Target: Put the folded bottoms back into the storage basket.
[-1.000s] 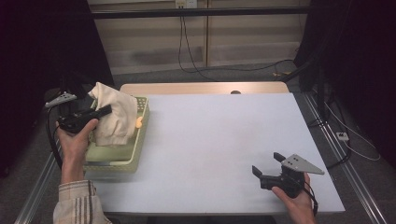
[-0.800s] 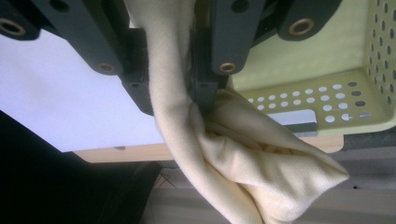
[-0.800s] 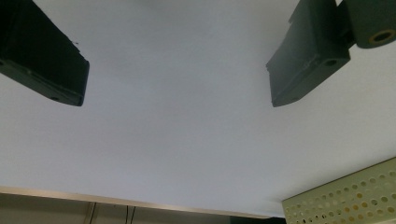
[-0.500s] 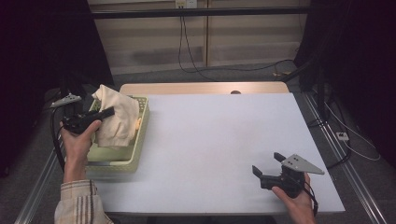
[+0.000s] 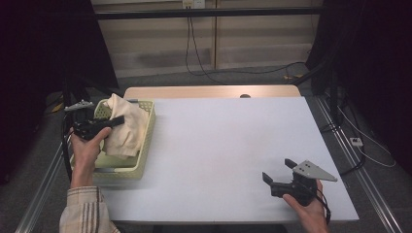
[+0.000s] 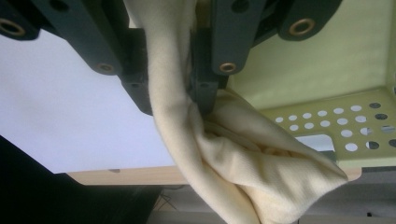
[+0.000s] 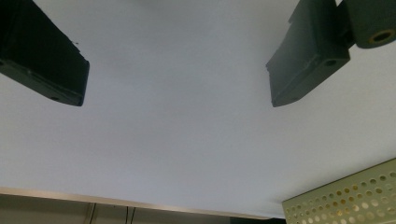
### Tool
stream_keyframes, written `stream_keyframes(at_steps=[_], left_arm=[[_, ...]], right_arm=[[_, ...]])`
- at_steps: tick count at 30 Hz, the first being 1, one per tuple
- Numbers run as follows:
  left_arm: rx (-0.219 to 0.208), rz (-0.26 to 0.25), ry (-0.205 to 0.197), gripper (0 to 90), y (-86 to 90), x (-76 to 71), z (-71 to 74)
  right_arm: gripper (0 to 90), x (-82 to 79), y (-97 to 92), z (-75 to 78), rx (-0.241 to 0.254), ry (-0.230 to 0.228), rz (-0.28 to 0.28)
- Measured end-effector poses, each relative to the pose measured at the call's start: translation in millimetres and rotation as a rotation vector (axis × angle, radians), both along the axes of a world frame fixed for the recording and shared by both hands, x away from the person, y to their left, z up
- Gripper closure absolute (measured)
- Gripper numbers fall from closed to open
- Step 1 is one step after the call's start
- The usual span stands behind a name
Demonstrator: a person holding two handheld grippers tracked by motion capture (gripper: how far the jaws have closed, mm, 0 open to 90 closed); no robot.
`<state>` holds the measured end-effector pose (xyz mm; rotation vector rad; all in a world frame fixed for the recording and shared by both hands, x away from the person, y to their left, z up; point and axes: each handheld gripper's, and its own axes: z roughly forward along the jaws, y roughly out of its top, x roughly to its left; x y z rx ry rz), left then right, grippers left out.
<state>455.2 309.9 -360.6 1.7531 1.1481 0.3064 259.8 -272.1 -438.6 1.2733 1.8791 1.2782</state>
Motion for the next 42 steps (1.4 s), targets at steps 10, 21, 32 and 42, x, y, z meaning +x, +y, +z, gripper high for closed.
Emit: stream_keyframes(at_steps=[10,21,32,42], left_arm=[[-0.002,-0.039,0.003,73.8,-6.0,2.7,-3.1],[0.065,-0.036,0.044,73.5,-11.5,7.2,-9.1],[0.126,0.031,0.062,72.5,-8.2,7.3,-8.0],[0.166,0.063,0.063,72.4,-5.1,8.5,-10.4]], right_arm=[[5.2,-0.2,-0.1,0.0,0.0,-0.001,0.001],[5.2,-0.1,0.1,0.1,0.001,-0.001,0.004],[5.2,-0.3,0.2,0.2,0.002,-0.004,0.009],[5.2,-0.3,0.1,0.3,0.002,-0.005,0.009]])
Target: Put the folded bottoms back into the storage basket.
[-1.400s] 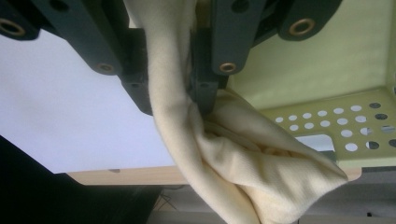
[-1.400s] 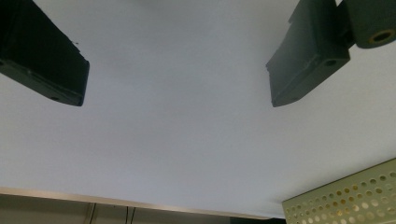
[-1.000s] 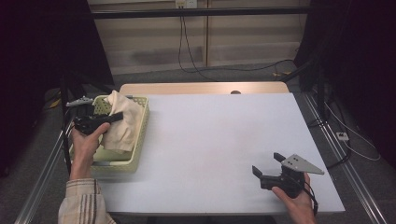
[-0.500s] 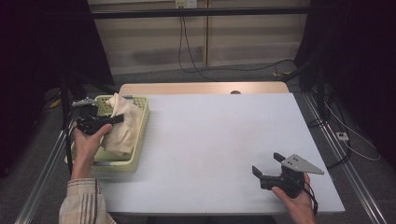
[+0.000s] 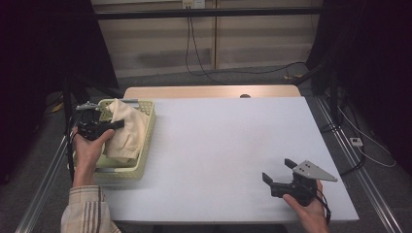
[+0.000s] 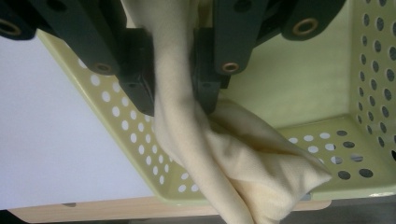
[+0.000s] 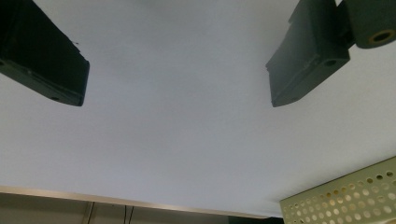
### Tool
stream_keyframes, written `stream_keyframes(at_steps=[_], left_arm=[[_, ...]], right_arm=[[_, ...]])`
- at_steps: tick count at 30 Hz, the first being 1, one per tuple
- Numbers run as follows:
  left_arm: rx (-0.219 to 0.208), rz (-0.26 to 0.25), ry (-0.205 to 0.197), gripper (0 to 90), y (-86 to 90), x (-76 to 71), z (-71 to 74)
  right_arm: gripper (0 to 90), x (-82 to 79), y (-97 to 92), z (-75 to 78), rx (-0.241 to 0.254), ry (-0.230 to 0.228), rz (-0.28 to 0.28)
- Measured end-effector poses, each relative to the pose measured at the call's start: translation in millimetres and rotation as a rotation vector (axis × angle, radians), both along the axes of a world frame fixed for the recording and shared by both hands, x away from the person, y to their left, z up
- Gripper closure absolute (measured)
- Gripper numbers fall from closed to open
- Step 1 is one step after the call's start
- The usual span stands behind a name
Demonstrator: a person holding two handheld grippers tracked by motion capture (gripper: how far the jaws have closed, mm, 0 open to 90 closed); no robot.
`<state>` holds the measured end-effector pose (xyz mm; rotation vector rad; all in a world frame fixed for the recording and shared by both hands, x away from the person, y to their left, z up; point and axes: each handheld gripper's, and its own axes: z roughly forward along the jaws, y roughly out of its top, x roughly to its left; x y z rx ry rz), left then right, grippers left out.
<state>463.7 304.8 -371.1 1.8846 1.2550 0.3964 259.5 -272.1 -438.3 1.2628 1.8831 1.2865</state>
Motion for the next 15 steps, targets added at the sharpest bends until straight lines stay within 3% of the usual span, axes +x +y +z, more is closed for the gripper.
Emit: stream_keyframes(at_steps=[15], left_arm=[[0.055,0.05,0.007,71.1,0.3,4.5,-6.4]], right_arm=[[5.2,0.0,0.4,-0.2,-0.001,0.001,0.002]])
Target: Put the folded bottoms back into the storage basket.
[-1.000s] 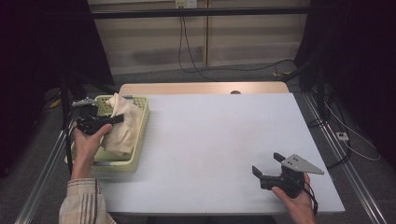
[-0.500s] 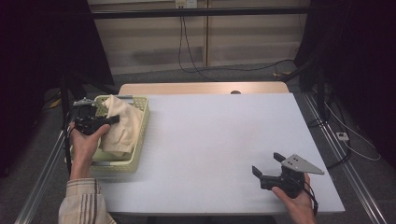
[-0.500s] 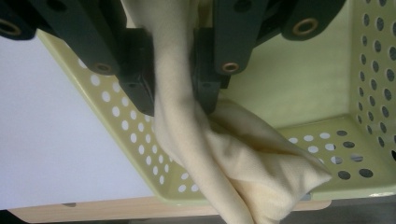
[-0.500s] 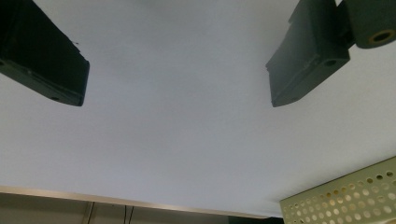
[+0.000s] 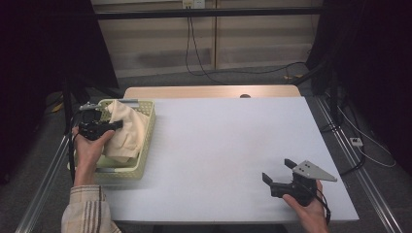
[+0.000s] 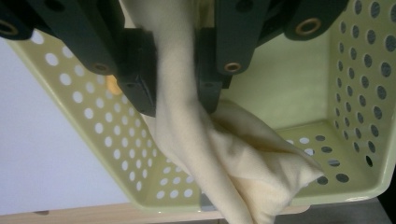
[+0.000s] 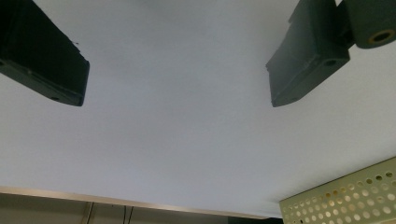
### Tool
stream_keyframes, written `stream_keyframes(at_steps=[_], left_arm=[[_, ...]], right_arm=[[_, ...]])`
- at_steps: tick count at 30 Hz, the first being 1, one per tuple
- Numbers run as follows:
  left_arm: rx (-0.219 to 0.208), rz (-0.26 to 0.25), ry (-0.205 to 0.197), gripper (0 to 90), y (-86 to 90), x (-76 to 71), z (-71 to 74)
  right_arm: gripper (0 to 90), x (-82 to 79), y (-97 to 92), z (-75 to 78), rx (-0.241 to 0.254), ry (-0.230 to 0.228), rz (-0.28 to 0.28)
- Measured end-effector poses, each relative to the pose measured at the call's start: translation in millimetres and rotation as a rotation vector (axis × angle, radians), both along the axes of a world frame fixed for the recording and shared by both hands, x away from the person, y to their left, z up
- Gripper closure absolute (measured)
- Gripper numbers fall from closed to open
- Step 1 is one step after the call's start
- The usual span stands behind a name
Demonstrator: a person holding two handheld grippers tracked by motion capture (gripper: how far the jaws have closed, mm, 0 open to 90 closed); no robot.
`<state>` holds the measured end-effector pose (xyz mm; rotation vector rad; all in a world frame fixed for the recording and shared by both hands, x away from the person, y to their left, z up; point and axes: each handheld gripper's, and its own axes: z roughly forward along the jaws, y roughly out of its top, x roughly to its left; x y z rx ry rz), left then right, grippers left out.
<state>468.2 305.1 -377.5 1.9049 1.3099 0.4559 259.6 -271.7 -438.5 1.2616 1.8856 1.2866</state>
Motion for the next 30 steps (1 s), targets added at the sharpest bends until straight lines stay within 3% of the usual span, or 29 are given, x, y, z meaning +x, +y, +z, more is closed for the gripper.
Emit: stream_keyframes(at_steps=[6,12,27,30], left_arm=[[0.005,-0.003,-0.001,70.7,-1.9,2.5,-3.4],[0.039,0.004,0.008,69.8,-3.2,4.4,-8.1],[0.077,0.047,0.037,67.7,2.4,9.4,-17.8],[0.103,0.054,0.047,67.2,2.9,10.1,-20.2]], right_arm=[[5.2,0.0,0.3,0.0,-0.001,0.001,0.0],[5.2,-0.2,0.2,0.1,-0.001,0.0,-0.001],[5.3,-0.2,0.5,-0.1,-0.004,0.002,0.001],[5.4,-0.3,0.5,0.0,-0.004,0.002,0.001]])
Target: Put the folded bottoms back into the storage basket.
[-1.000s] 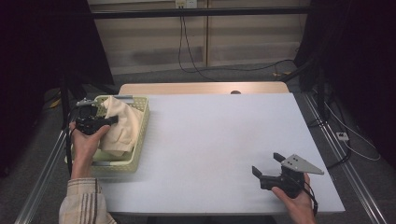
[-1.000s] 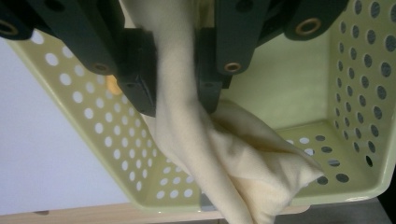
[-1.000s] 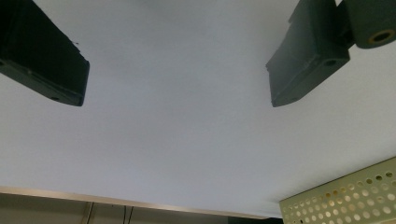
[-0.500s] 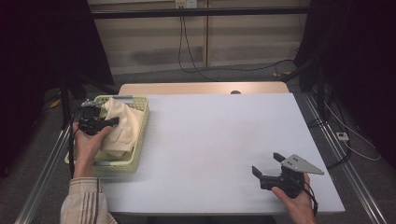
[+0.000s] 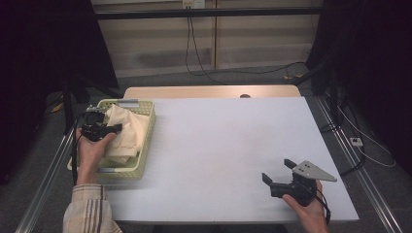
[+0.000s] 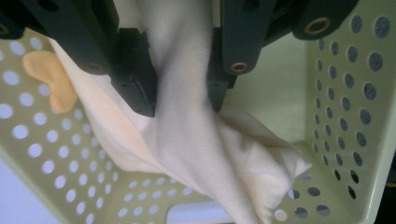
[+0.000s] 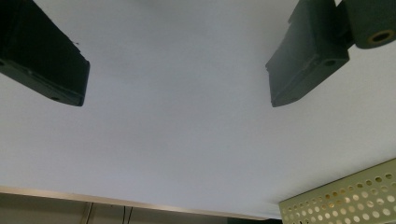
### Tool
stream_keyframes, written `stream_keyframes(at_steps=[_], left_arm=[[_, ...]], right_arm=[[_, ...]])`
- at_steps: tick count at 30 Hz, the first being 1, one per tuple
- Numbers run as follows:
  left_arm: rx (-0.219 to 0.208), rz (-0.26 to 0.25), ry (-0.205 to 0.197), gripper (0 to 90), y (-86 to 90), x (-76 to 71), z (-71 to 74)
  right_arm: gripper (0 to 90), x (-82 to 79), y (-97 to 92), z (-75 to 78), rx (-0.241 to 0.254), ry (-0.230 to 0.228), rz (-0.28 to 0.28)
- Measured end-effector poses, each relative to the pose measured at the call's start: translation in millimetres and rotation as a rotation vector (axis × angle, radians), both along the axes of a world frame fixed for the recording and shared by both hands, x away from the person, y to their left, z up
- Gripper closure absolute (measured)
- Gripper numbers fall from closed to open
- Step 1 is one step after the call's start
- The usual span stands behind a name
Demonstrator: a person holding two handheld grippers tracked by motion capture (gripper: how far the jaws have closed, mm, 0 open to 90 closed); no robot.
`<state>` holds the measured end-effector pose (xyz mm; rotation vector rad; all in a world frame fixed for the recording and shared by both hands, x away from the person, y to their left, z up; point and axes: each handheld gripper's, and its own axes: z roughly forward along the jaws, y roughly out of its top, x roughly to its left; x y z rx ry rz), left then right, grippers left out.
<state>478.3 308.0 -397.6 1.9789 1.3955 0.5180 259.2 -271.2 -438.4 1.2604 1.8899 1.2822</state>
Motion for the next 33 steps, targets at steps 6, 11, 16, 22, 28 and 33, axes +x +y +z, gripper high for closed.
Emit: stream_keyframes(at_steps=[6,11,16,22,28,33], left_arm=[[0.011,0.021,0.022,66.6,1.4,1.1,-2.3],[0.011,0.051,0.05,66.5,3.5,3.0,-5.6],[0.003,0.064,0.069,65.4,6.3,4.5,-7.9],[0.029,0.079,0.078,64.3,5.5,5.5,-9.8],[0.021,0.108,0.116,63.3,9.4,8.3,-11.9],[0.026,0.113,0.123,62.7,11.2,9.8,-13.6]], right_arm=[[5.4,0.0,0.0,-0.1,-0.001,0.0,0.0],[5.4,0.1,-0.1,-0.1,0.0,0.001,0.0],[5.4,0.1,-0.1,-0.1,0.0,0.001,0.0],[5.4,0.0,-0.3,-0.2,0.0,-0.001,0.0],[5.4,0.3,0.0,-0.4,0.003,0.003,-0.003],[5.4,0.4,-0.1,-0.4,0.002,0.002,-0.004]])
